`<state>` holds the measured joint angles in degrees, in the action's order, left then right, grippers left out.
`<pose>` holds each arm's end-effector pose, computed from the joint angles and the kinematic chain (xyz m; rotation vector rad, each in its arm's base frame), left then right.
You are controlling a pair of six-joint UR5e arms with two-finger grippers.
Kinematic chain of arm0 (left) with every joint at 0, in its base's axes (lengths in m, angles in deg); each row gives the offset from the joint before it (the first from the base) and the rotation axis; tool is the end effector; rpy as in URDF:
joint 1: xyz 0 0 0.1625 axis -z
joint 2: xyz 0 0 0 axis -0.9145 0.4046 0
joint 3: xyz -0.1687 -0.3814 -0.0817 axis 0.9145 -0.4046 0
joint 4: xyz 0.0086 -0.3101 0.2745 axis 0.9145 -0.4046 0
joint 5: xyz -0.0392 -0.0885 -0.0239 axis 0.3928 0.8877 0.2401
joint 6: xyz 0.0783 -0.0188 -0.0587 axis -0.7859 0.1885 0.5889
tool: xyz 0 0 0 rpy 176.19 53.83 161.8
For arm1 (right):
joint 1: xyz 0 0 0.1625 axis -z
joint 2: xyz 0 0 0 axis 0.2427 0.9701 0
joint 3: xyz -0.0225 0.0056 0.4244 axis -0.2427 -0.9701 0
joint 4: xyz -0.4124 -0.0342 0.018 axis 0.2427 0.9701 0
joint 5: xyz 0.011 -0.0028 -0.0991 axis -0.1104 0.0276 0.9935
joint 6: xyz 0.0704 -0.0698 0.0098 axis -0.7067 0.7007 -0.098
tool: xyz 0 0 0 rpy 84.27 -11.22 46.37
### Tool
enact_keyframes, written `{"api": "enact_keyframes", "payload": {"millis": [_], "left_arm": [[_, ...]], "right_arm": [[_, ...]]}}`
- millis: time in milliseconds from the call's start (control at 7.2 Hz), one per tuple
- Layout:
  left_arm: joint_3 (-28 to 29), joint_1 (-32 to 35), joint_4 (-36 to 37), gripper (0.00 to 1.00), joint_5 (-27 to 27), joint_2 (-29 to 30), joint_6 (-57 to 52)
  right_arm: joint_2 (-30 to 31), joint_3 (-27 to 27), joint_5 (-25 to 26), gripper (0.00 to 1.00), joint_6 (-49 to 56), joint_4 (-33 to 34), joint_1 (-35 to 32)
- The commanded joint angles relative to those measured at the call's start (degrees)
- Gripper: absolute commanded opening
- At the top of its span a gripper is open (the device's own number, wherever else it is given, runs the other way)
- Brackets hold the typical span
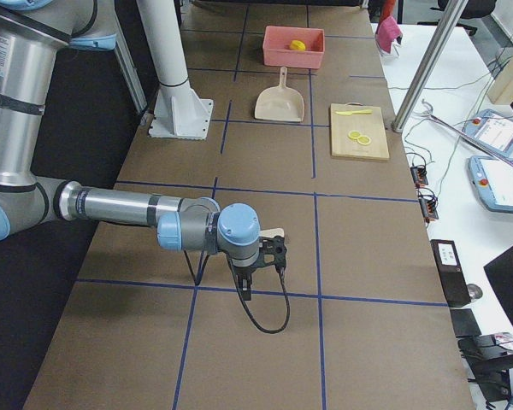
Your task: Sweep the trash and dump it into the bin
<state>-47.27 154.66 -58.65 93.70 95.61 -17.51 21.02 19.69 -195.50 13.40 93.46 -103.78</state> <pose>-0.0561 -0.4589 0.5969 0.1371 0.7139 0.1225 0.0599 -0.3627 0.6601 0.0653 -0.8018 -0.1067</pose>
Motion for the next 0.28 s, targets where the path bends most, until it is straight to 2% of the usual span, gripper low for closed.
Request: {"api": "enact_keyframes", "payload": {"millis": [0,139], "left_arm": [[-0.75,-0.02,6.54,1.00,0.09,0.37,-0.15],[-1.10,0.07,6.75,1.00,0.09,-0.06,-1.46]], "right_arm": [[0.03,0.21,-0.01,1.00,0.00,0.00,0.00],[0.03,0.22,-0.01,1.00,0.00,0.00,0.00]]}}
